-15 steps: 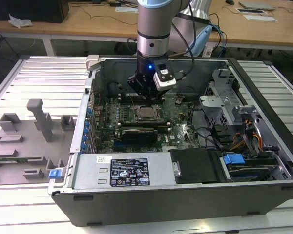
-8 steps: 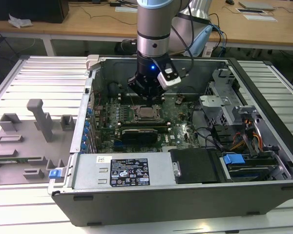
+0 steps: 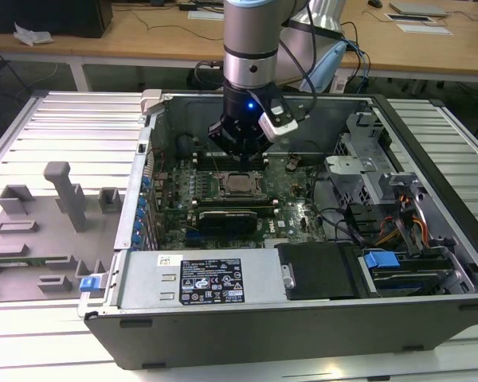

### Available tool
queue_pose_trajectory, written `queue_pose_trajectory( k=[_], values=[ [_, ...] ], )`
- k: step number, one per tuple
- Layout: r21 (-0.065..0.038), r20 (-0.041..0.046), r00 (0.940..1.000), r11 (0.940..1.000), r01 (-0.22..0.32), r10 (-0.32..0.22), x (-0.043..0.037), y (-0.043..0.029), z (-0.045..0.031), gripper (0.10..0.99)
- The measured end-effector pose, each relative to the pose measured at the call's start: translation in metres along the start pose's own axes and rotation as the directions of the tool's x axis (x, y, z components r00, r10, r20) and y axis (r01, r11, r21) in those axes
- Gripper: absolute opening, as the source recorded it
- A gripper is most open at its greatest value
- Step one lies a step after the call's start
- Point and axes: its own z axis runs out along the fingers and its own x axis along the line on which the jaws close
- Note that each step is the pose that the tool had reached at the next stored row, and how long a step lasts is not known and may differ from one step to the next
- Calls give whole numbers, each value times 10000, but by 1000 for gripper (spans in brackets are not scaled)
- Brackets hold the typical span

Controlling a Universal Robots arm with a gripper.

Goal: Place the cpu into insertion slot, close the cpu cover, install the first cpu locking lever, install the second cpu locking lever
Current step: 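Close the cpu cover, then install the first cpu locking lever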

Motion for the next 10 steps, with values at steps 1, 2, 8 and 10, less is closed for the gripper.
queue_pose_trajectory(
  k=[1, 2, 8, 10],
  values=[
    [4, -1, 10000, 10000, -1, 1, 1, -7, 0, 106],
    [5, -1, 10000, 10000, 0, 0, 2, -19, 0, 106],
    [5, -1, 10000, 10000, 0, 0, 3, -27, 0, 106],
    [6, -1, 10000, 10000, 0, 0, 3, -27, 0, 106]
  ],
)
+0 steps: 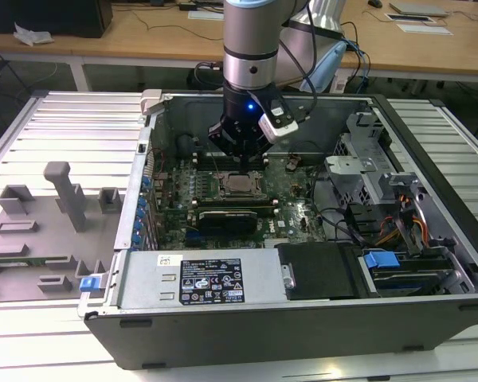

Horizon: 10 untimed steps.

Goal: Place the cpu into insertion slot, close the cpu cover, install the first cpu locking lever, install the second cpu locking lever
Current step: 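Install the first cpu locking lever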

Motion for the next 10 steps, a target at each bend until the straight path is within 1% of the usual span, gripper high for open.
queue_pose_trajectory(
  k=[8, 10],
  values=[
    [0, 0, 10000, 10000, 0, 0, 0, -3, 0, 106],
    [0, 0, 10000, 10000, 0, 0, 19, -2, -1, 106]
  ],
)
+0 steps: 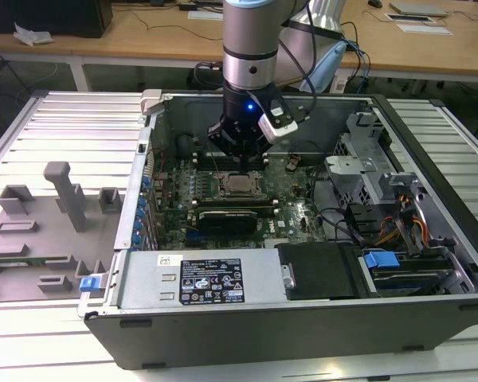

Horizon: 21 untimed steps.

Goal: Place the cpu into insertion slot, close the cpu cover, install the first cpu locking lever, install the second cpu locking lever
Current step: 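Install the first cpu locking lever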

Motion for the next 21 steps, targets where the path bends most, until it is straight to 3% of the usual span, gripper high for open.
queue_pose_trajectory(
  k=[21],
  values=[
    [0, 0, 10000, 10000, 0, 0, 160, 29, -5, 106]
  ],
)
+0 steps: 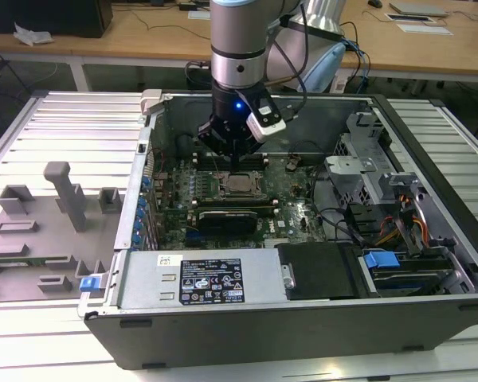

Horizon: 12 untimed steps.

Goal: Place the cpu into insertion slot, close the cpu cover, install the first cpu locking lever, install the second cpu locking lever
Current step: 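Install the first cpu locking lever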

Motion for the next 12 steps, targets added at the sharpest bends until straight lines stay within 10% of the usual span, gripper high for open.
queue_pose_trajectory(
  k=[12],
  values=[
    [0, 0, 10000, 10000, 0, 0, 82, 10, -3, 106]
  ],
)
